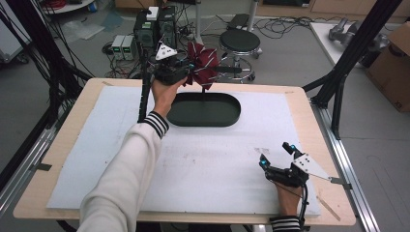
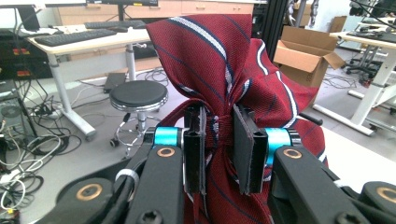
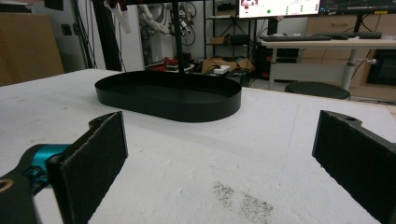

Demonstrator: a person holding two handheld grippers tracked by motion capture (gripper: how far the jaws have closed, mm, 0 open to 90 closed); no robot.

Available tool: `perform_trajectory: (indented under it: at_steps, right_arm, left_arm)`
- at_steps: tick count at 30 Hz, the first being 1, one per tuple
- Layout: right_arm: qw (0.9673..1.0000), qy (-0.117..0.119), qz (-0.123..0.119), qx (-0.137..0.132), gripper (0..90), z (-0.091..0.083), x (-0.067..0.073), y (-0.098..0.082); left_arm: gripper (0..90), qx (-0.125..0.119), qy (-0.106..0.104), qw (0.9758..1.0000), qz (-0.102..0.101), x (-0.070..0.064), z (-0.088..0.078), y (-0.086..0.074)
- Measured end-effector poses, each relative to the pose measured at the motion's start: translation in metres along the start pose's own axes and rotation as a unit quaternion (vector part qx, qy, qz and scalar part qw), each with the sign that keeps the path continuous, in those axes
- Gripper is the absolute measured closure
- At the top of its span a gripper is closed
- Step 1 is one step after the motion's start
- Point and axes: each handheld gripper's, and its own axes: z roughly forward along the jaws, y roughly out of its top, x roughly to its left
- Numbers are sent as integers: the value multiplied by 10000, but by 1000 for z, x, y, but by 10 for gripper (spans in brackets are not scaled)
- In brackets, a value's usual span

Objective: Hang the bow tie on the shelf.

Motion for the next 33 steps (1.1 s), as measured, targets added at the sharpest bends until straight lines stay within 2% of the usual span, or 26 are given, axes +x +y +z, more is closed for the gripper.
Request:
perform_trajectory:
  at_steps: [6,9,20,33]
  right_arm:
    - [10000,2,5,1,23,0,0,0]
    - [10000,5,-8,-5,23,0,0,0]
    - [10000,2,-23,9,23,0,0,0]
    - [10000,-9,-38,-10,22,0,0,0]
  left_arm:
    - [751,96,20,9999,-36,1,1,-3]
    - [751,88,-5,9999,-138,2,1,-6]
    - [751,143,-45,9998,-160,4,-3,-17]
    - [750,273,-45,9996,-43,1,-9,-27]
